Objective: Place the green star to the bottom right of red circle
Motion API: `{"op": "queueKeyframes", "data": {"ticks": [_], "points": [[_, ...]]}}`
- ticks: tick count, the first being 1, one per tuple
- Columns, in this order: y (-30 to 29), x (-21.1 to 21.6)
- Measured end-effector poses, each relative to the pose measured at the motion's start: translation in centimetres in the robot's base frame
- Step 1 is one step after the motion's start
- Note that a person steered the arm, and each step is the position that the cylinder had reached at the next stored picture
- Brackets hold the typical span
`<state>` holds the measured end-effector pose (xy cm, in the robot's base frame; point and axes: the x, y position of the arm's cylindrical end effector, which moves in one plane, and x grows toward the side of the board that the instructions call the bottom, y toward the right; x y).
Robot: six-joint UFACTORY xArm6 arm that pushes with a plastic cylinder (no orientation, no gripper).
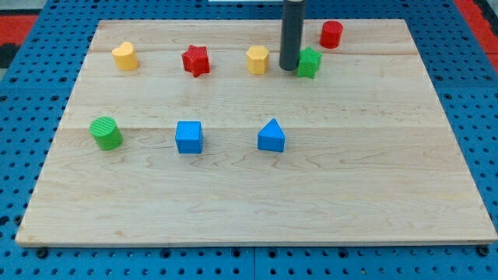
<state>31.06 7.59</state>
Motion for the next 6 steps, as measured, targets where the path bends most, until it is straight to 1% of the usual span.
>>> {"op": "queueKeyframes", "data": {"ticks": [1,4,6], "points": [[2.3,-0.3],[2.5,-0.3],[6.3,-2.2]]}}
